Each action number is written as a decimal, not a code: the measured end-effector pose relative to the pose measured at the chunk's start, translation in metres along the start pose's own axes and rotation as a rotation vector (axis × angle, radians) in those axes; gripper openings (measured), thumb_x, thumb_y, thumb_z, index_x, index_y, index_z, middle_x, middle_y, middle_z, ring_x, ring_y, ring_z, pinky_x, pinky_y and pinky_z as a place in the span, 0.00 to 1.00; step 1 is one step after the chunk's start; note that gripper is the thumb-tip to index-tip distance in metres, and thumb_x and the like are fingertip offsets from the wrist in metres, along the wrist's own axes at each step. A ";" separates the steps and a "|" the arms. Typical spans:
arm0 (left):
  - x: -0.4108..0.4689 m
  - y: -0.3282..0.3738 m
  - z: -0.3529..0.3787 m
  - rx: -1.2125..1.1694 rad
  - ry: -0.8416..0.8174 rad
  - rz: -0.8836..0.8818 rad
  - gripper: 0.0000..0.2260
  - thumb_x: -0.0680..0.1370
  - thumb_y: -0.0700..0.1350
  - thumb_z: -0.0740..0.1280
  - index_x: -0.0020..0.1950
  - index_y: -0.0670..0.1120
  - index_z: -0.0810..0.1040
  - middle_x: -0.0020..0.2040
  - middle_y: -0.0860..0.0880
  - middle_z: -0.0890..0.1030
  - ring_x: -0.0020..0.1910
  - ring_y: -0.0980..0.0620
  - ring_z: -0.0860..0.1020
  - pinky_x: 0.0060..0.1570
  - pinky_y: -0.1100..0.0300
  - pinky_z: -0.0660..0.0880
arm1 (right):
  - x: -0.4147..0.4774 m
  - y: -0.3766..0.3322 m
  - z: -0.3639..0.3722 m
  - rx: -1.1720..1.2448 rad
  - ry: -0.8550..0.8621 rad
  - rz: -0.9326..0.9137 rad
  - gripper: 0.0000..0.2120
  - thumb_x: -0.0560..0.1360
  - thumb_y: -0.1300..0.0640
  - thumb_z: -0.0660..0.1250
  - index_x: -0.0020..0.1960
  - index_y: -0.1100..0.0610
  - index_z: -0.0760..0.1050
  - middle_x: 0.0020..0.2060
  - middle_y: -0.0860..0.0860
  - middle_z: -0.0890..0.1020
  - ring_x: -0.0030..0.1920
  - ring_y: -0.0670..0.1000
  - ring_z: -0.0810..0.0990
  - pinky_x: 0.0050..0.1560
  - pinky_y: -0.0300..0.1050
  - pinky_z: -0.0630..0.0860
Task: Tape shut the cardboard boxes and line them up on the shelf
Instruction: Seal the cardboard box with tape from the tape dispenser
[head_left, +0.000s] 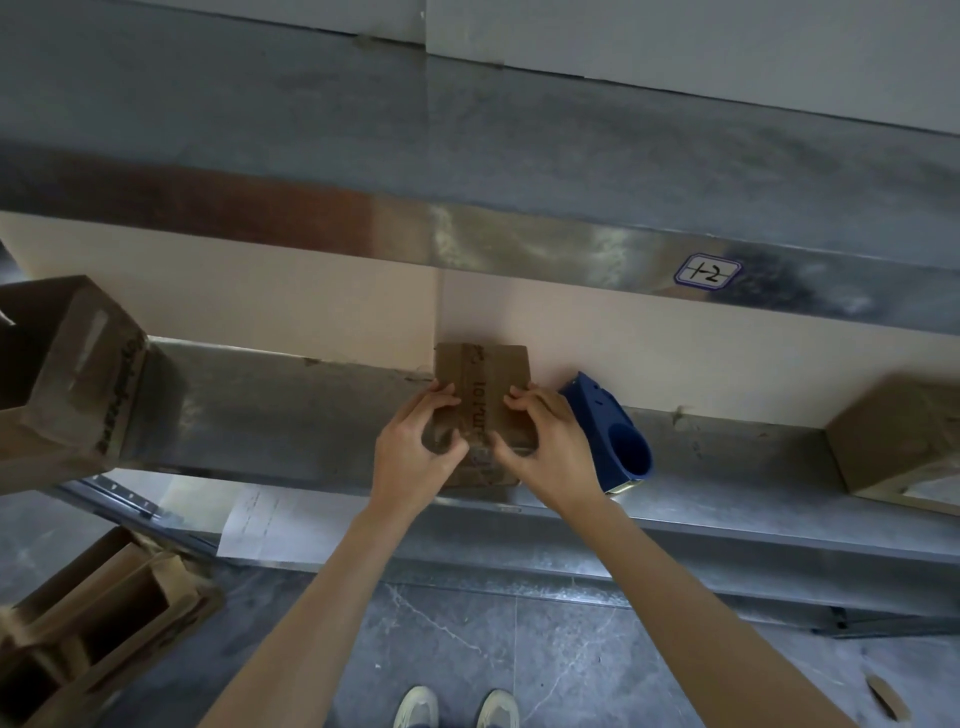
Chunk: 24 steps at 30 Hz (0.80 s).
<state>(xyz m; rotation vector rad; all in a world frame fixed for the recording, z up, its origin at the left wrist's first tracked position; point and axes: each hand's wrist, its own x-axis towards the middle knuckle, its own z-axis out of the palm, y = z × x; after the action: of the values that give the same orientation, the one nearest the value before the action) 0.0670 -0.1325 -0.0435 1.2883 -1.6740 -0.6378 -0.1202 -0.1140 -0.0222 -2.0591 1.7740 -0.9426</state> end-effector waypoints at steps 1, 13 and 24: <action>0.001 -0.001 -0.001 -0.005 0.000 -0.003 0.15 0.70 0.38 0.73 0.56 0.48 0.82 0.62 0.55 0.81 0.63 0.60 0.76 0.64 0.64 0.73 | 0.000 0.001 0.000 0.024 -0.001 0.006 0.18 0.73 0.52 0.73 0.59 0.60 0.78 0.60 0.52 0.79 0.66 0.50 0.72 0.61 0.42 0.72; 0.004 -0.011 -0.014 -0.171 -0.171 -0.026 0.14 0.79 0.33 0.65 0.61 0.46 0.81 0.65 0.54 0.78 0.70 0.58 0.71 0.71 0.51 0.69 | 0.002 0.019 -0.018 0.153 -0.179 0.009 0.15 0.81 0.58 0.63 0.67 0.54 0.75 0.66 0.44 0.73 0.72 0.47 0.66 0.73 0.44 0.62; 0.013 -0.020 -0.027 -0.196 -0.319 -0.042 0.19 0.76 0.34 0.64 0.62 0.52 0.80 0.67 0.60 0.77 0.72 0.62 0.67 0.71 0.62 0.64 | 0.006 0.028 -0.031 0.202 -0.346 0.024 0.20 0.81 0.62 0.60 0.71 0.50 0.71 0.71 0.43 0.69 0.75 0.42 0.60 0.76 0.43 0.57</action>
<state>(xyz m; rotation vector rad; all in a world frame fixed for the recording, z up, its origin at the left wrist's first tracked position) 0.0992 -0.1475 -0.0428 1.1263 -1.7882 -1.0504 -0.1611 -0.1197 -0.0135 -1.9303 1.4584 -0.6773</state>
